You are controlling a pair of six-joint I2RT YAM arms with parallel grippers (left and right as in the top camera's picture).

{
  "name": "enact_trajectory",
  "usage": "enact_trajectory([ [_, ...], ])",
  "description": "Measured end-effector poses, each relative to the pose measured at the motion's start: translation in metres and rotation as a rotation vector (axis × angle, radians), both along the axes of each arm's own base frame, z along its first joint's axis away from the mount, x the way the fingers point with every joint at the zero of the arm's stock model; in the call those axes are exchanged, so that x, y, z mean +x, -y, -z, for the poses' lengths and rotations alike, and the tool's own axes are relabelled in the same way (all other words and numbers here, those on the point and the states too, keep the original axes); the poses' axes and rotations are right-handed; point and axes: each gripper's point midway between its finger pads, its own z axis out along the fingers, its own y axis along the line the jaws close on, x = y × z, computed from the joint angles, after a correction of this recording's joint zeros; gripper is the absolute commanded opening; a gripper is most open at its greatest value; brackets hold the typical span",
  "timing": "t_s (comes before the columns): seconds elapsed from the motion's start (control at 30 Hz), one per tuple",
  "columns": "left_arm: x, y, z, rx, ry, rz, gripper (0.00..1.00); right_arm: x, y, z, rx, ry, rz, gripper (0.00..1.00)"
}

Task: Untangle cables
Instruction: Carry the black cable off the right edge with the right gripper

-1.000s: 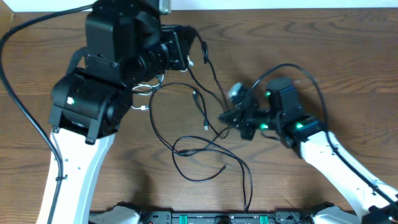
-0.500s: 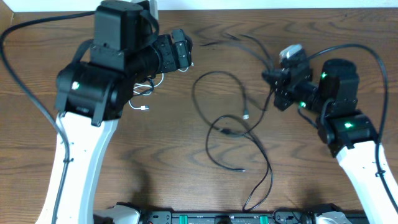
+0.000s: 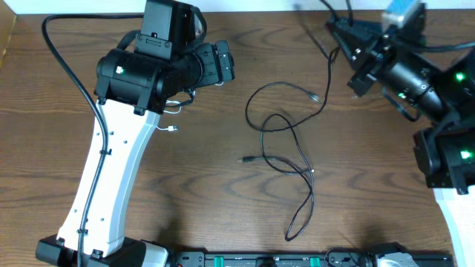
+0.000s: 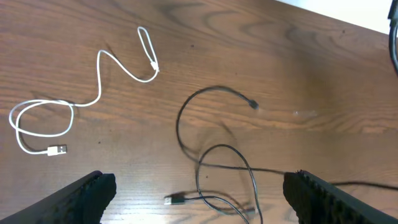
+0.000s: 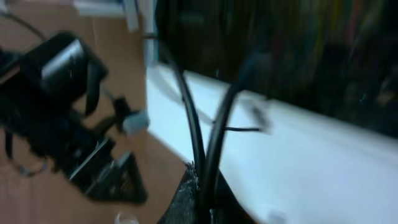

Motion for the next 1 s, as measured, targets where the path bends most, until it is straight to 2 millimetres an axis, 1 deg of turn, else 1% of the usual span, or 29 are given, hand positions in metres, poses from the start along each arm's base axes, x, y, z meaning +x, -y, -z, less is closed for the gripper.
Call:
enact_trajectory([
  [0.07,-0.001,0.0,0.001,0.001,-0.004,0.0,0.93,0.005,0.007,-0.001,-0.008,0.008,0.059,0.01],
  [0.13,-0.002,-0.001,0.002,0.003,-0.011,0.0,0.93,0.015,0.014,0.007,-0.043,0.005,0.123,0.01],
  [0.17,-0.002,-0.001,0.002,0.004,-0.014,0.0,0.93,0.021,0.017,0.012,-0.065,0.003,0.154,0.01],
  [0.2,-0.003,-0.001,0.003,0.006,-0.017,0.0,0.93,0.032,0.023,0.019,-0.099,0.01,0.207,0.01],
  [0.23,-0.003,-0.001,0.003,0.006,-0.018,0.0,0.93,0.04,0.029,0.02,-0.119,0.031,0.252,0.01],
  [0.27,-0.004,-0.001,0.003,0.006,-0.02,0.0,0.93,0.046,0.034,0.017,-0.131,0.062,0.294,0.01],
  [0.3,-0.004,-0.001,0.003,0.006,-0.02,0.0,0.93,0.052,0.041,0.009,-0.134,0.108,0.348,0.01],
  [0.37,-0.004,-0.001,0.004,0.007,-0.023,0.0,0.93,0.056,0.055,-0.016,-0.12,0.219,0.453,0.01],
  [0.4,-0.004,-0.001,0.004,0.008,-0.024,0.0,0.93,0.056,0.061,-0.025,-0.115,0.257,0.489,0.01],
  [0.53,-0.005,-0.002,0.004,0.008,-0.025,0.0,0.93,0.045,0.087,-0.069,-0.102,0.417,0.66,0.01],
  [0.67,-0.005,-0.002,0.004,0.008,-0.025,0.0,0.94,0.026,0.109,-0.115,-0.142,0.587,0.822,0.01],
  [0.73,-0.005,-0.002,0.004,0.008,-0.025,0.0,0.94,0.015,0.117,-0.133,-0.173,0.666,0.888,0.01],
  [0.87,-0.005,-0.001,0.004,0.008,-0.025,0.0,0.93,-0.01,0.131,-0.169,-0.254,0.825,1.034,0.01],
  [1.0,-0.005,-0.002,0.004,0.008,-0.025,0.0,0.94,-0.03,0.143,-0.192,-0.375,0.937,1.173,0.01],
])
